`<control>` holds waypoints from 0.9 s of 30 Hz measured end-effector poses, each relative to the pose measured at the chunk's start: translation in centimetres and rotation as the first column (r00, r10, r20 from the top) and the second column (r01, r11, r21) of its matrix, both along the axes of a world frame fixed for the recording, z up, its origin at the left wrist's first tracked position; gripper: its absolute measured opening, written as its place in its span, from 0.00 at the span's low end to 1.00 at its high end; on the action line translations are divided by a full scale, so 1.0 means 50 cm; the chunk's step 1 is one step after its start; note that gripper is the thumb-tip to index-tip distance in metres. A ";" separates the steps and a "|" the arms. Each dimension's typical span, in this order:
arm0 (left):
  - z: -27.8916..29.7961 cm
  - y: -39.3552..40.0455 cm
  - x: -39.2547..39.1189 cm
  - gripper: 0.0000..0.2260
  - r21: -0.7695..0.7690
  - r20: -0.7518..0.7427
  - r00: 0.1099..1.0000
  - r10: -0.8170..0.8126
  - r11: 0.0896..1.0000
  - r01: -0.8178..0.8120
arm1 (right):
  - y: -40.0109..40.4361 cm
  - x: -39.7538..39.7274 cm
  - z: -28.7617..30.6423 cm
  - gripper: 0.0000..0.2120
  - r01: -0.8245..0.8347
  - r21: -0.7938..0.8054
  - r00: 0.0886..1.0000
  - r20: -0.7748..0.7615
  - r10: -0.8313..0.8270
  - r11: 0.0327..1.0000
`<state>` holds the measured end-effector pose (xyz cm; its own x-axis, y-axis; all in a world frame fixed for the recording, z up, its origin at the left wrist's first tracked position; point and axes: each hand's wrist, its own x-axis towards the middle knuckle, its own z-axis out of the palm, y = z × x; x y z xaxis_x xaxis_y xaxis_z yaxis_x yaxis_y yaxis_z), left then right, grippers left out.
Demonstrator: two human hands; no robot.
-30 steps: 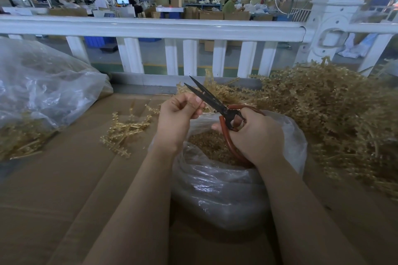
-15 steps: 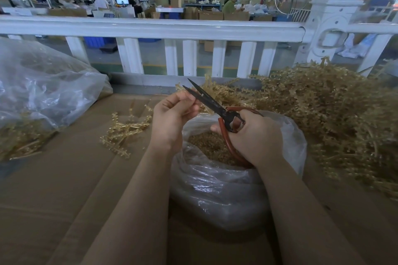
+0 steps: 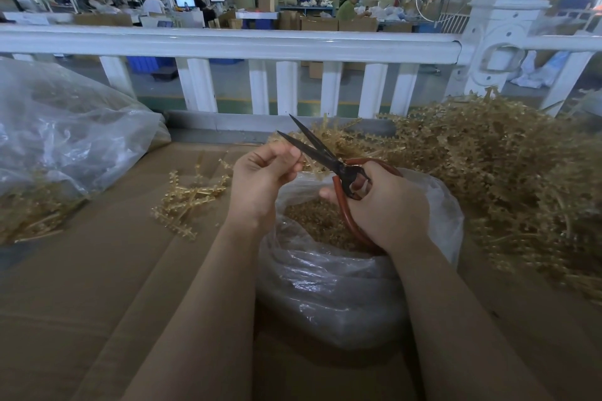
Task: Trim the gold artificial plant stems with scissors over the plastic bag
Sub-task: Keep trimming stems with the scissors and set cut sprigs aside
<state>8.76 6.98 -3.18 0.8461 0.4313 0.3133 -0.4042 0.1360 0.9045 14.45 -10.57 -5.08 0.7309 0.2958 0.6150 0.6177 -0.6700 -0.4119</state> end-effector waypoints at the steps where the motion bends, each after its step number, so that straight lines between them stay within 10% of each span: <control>1: 0.000 0.001 0.000 0.07 0.007 0.003 1.000 -0.011 1.000 0.010 | 0.000 -0.001 0.001 0.25 -0.013 0.010 1.000 0.004 0.013 1.000; 27: 0.004 0.002 -0.007 0.11 0.017 -0.052 0.995 -0.091 0.996 0.091 | -0.006 0.000 0.008 0.18 -0.087 -0.037 0.996 -0.033 0.086 0.996</control>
<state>8.43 7.10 -3.00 0.8966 0.3461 0.2763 -0.3443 0.1525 0.9264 14.45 -10.90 -4.69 0.7202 0.3814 0.5795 0.6612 -0.6302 -0.4070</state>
